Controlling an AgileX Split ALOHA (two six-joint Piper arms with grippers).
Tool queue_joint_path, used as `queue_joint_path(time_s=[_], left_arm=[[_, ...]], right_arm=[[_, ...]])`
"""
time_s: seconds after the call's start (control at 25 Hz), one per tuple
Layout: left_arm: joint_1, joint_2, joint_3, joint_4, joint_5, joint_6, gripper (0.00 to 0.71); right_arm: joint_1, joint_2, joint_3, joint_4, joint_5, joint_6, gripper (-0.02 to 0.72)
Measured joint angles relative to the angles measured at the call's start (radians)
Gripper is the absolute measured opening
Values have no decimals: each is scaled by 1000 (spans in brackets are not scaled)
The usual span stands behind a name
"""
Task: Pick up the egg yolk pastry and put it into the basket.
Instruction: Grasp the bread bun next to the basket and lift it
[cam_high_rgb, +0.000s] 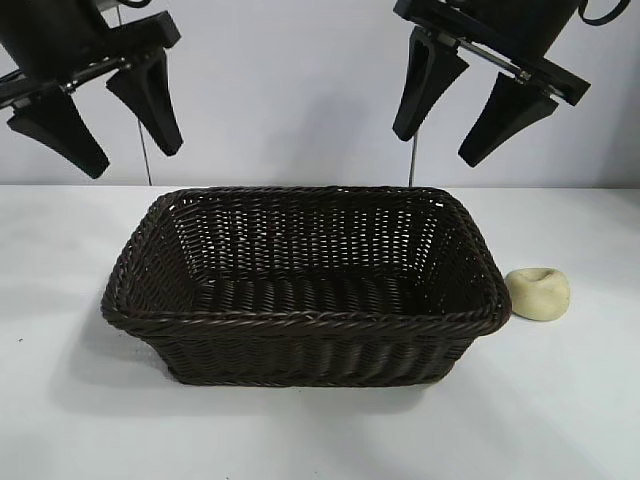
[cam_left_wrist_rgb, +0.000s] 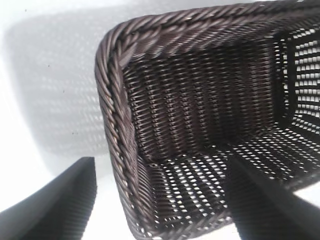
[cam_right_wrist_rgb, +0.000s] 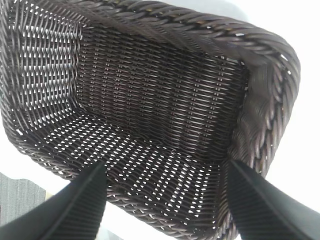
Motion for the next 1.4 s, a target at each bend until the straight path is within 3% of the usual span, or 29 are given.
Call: queue_joint_path(time_s=[0.28, 0.48, 0.76, 1.4], left_arm=[[0, -58, 13, -96, -21, -22, 522], [0, -74, 114, -209, -101, -9, 522], [0, -74, 215, -466, -198, 137, 522], [0, -74, 215, -433, -186, 161, 522]], right_arm=[[0, 0, 0, 0, 0, 0, 497], [0, 0, 0, 0, 0, 0, 497], [0, 0, 0, 0, 0, 0, 497], [0, 0, 0, 0, 0, 0, 497]])
